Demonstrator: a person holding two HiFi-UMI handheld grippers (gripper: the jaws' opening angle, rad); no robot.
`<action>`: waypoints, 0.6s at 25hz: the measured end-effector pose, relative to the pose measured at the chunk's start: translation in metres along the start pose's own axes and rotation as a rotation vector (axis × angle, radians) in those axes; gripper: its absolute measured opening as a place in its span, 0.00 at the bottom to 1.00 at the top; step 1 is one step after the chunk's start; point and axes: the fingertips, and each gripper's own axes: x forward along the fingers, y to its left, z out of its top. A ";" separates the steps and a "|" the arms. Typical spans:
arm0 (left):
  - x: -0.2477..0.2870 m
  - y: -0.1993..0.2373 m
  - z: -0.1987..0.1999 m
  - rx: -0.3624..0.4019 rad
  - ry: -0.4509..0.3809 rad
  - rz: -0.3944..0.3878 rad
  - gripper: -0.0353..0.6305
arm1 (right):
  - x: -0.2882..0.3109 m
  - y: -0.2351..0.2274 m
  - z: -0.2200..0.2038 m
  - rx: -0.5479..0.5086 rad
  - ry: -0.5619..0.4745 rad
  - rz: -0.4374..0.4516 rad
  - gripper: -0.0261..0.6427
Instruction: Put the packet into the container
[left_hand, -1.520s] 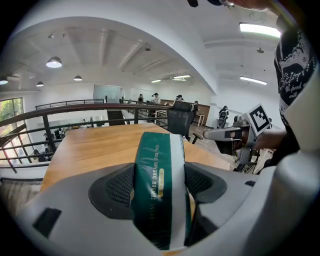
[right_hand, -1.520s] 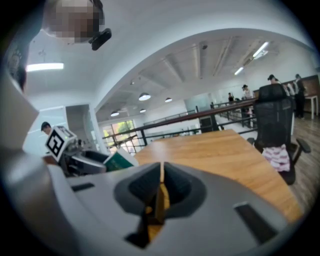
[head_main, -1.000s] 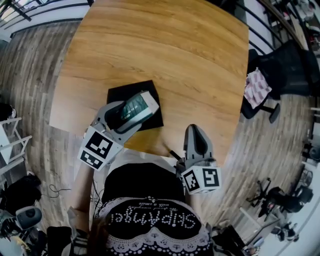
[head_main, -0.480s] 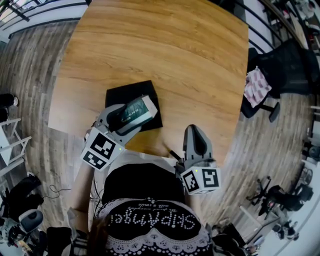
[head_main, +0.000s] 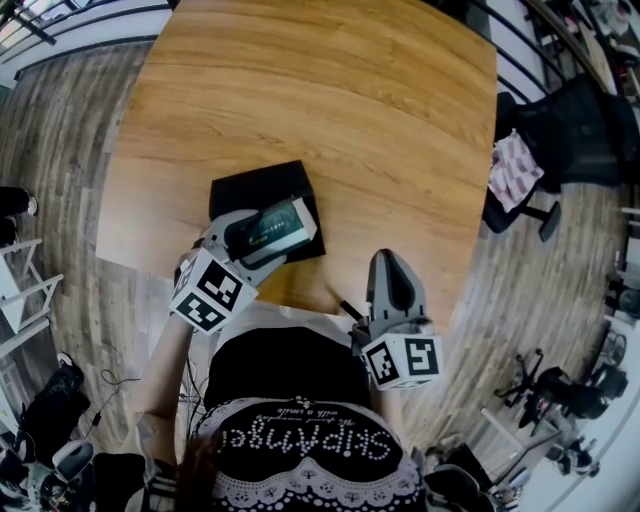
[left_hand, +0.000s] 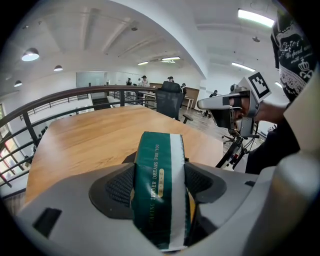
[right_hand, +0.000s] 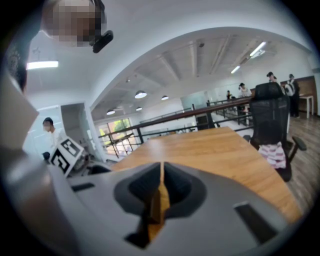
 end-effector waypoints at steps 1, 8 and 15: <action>0.001 -0.001 0.000 0.002 0.003 -0.007 0.56 | 0.000 0.000 0.000 0.001 0.001 0.000 0.10; 0.007 -0.001 -0.004 0.004 0.014 -0.038 0.56 | 0.001 0.003 -0.001 -0.001 0.003 0.002 0.10; 0.008 -0.004 -0.007 0.020 0.085 -0.053 0.56 | 0.002 0.008 -0.001 -0.003 0.003 0.014 0.10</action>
